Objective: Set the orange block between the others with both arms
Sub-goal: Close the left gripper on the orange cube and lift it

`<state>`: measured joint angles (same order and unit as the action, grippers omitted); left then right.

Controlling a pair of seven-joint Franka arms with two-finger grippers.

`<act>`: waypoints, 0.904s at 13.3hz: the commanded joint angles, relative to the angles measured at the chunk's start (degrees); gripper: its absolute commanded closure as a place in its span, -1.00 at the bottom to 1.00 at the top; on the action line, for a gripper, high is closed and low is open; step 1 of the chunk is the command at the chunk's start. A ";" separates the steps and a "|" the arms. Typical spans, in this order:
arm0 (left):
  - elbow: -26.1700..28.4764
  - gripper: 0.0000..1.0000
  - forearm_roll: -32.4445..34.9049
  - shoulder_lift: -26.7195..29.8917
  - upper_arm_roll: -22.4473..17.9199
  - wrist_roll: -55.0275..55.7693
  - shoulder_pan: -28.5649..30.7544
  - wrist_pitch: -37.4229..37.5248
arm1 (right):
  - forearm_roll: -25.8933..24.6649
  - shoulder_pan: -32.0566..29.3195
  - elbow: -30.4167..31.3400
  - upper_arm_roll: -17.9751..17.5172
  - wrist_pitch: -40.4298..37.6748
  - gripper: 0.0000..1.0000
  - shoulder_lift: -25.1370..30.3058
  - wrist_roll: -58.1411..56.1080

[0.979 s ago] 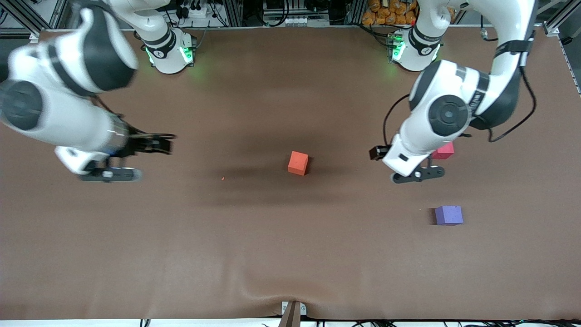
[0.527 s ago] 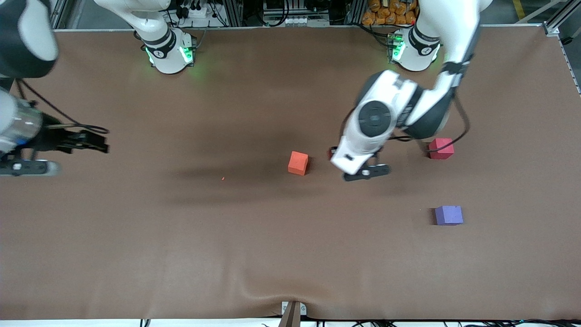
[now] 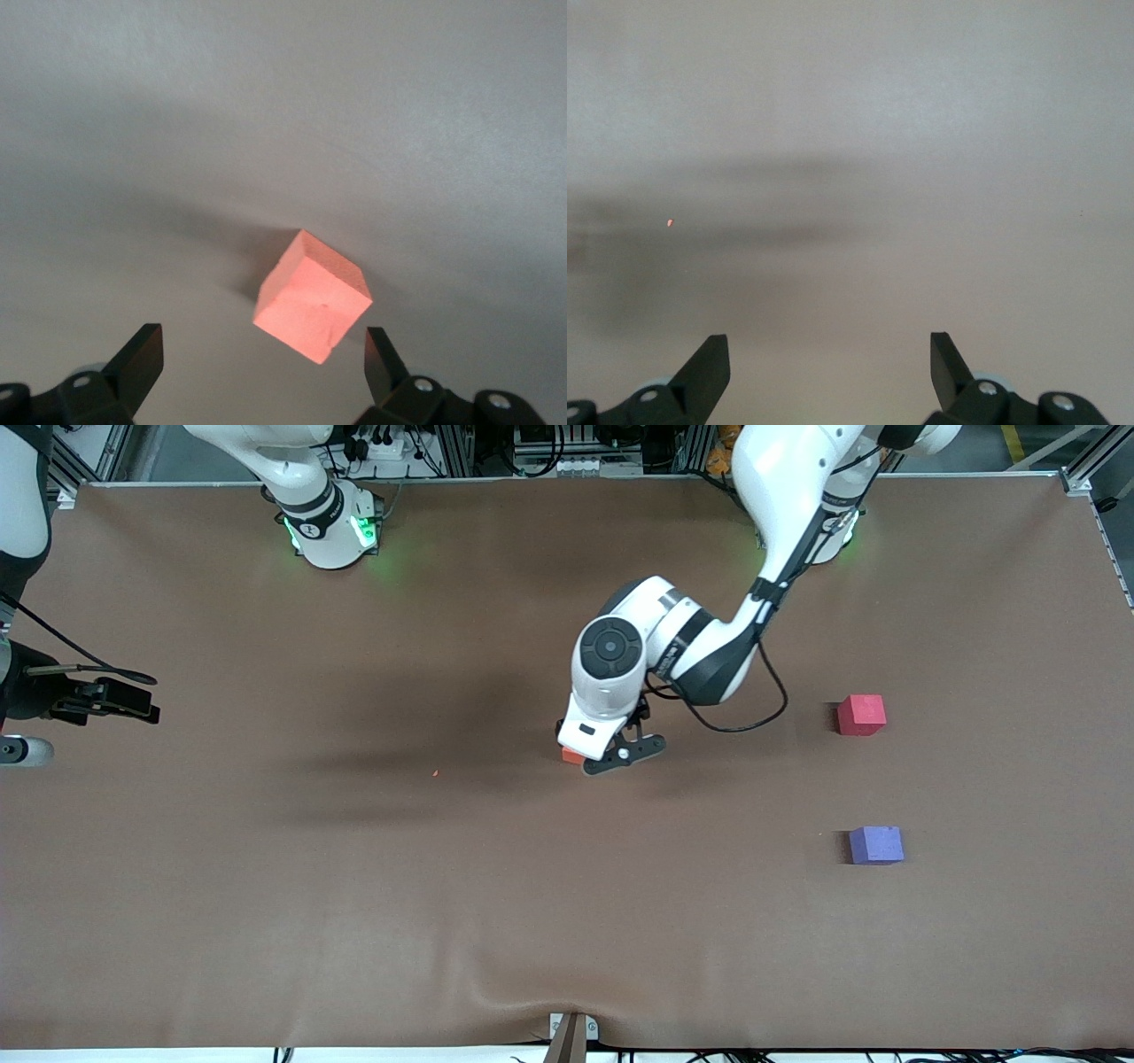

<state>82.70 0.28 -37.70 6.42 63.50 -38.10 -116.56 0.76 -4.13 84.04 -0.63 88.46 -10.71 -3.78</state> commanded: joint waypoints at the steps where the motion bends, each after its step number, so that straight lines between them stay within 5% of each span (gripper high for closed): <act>1: -1.75 -1.00 2.61 -2.64 -0.70 3.90 -1.62 -0.42 | -1.46 -0.87 0.95 -0.24 -0.22 -1.00 0.86 -0.35; 12: -1.40 -1.00 6.92 -7.12 -0.61 48.37 -4.26 -9.39 | -1.46 -0.44 0.16 -0.33 -0.04 -1.00 0.78 0.00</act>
<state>82.55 5.57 -44.19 6.29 107.40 -41.97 -125.64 0.40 -4.29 84.14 -0.34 88.56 -10.71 -3.79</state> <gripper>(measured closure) 0.000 0.000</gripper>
